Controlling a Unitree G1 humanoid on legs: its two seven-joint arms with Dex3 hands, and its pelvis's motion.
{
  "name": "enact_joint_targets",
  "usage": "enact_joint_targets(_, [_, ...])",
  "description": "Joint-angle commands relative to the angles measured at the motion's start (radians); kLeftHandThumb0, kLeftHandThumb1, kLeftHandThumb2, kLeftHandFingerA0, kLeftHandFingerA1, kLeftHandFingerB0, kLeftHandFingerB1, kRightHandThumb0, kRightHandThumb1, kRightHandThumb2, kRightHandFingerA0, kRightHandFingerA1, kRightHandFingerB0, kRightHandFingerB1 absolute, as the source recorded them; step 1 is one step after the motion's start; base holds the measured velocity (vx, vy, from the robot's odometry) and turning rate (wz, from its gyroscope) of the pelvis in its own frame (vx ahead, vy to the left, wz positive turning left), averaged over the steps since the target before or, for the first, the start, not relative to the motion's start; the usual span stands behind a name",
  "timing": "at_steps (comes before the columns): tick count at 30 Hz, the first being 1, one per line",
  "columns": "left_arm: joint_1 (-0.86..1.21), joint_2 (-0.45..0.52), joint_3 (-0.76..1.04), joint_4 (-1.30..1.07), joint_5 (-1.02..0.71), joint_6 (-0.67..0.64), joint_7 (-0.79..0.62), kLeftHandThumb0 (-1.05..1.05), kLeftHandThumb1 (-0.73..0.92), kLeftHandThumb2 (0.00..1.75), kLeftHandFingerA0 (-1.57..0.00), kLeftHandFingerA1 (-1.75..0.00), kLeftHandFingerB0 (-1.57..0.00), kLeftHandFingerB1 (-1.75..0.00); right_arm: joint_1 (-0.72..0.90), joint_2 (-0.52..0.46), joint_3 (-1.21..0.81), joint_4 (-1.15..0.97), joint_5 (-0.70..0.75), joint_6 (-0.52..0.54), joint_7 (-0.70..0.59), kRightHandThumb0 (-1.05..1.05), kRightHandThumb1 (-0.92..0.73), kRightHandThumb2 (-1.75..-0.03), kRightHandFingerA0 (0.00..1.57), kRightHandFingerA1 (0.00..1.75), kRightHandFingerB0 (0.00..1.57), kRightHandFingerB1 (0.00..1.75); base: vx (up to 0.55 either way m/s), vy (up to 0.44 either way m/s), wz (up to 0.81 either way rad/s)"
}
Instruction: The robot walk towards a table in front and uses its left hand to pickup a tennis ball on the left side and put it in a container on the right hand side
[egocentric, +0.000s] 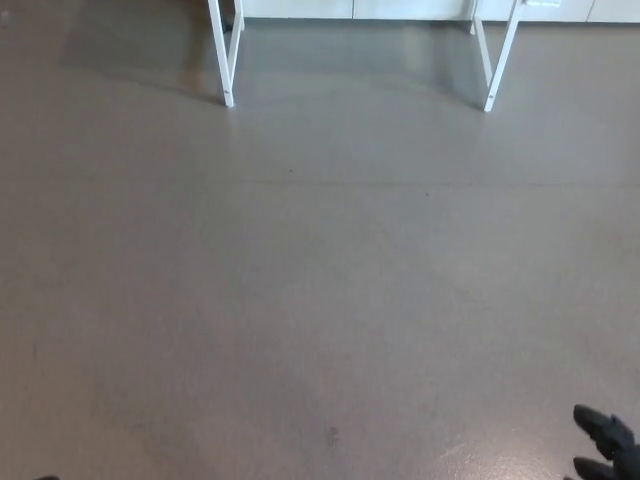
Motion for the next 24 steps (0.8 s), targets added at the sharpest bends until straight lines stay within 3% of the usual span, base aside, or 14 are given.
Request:
enact_joint_targets(1, [0.072, -0.012, 0.028, -0.031, -0.114, -0.002, -0.116, -0.12, 0.49, 0.56, -0.43, -0.45, -0.41, -0.39, 0.082, 0.005, -0.022, -0.052, 0.04, -0.017, 0.012, 0.12, -0.85, -0.72, 0.04, 0.45, 0.03, 0.22, 0.0, 0.0, 0.0])
enact_joint_targets(11, [0.139, -0.016, 0.004, 0.009, -0.112, -0.063, -0.161, -0.16, 0.52, 0.59, -0.44, -0.48, -0.4, -0.41, 0.164, -0.012, -0.012, -0.086, 0.028, -0.001, 0.024, 0.1, -0.86, -0.69, 0.07, 0.44, 0.07, 0.22, 0.0, 0.0, 0.0])
enact_joint_targets(12, [0.144, -0.019, 0.0, 0.006, -0.109, -0.068, -0.155, -0.16, 0.53, 0.59, -0.45, -0.48, -0.41, -0.41, 0.163, -0.016, -0.014, -0.074, 0.031, -0.016, 0.029, 0.12, -0.88, -0.67, 0.07, 0.47, 0.0, 0.29, 0.0, 0.0, 0.0])
enact_joint_targets(13, [0.149, -0.023, -0.001, 0.002, -0.109, -0.069, -0.151, -0.11, 0.57, 0.56, -0.48, -0.46, -0.41, -0.37, 0.164, -0.016, -0.016, -0.074, 0.034, -0.014, 0.031, 0.1, -0.87, -0.69, 0.07, 0.46, 0.06, 0.21, 0.0, 0.0, 0.0])
enact_joint_targets(19, [0.16, -0.03, 0.004, 0.023, -0.128, -0.097, -0.165, -0.13, 0.58, 0.57, -0.44, -0.45, -0.35, -0.34, 0.178, -0.014, -0.009, -0.085, 0.026, -0.009, 0.027, 0.1, -0.85, -0.69, 0.07, 0.43, 0.06, 0.22, 0.04, -0.008, -0.01])
enact_joint_targets(20, [0.16, -0.032, 0.008, 0.024, -0.137, -0.096, -0.173, -0.09, 0.4, 0.88, -0.33, -0.6, -0.19, -0.51, 0.179, -0.015, -0.007, -0.085, 0.024, -0.012, 0.027, 0.1, -0.87, -0.68, 0.06, 0.45, 0.0, 0.29, 0.1, 0.004, 0.04])
enact_joint_targets(22, [0.155, -0.035, 0.012, 0.025, -0.151, -0.083, -0.184, -0.08, 0.41, 0.89, -0.31, -0.59, -0.17, -0.51, 0.172, -0.019, -0.006, -0.073, 0.023, -0.022, 0.028, 0.11, -0.87, -0.67, 0.07, 0.48, 0.0, 0.32, -0.02, 0.053, 0.2])
enact_joint_targets(23, [0.153, -0.036, 0.012, 0.025, -0.153, -0.08, -0.186, -0.08, 0.41, 0.89, -0.31, -0.59, -0.17, -0.51, 0.168, -0.02, -0.006, -0.068, 0.023, -0.025, 0.028, 0.11, -0.87, -0.67, 0.07, 0.48, 0.0, 0.32, -0.04, 0.047, 0.36])
enact_joint_targets(24, [0.154, -0.037, 0.014, 0.029, -0.163, -0.075, -0.2, -0.08, 0.6, 0.57, -0.37, -0.44, -0.29, -0.32, 0.17, -0.022, -0.006, -0.069, 0.023, -0.022, 0.027, 0.1, -0.88, -0.65, 0.08, 0.48, 0.0, 0.33, 0.0, 0.0, 0.0])
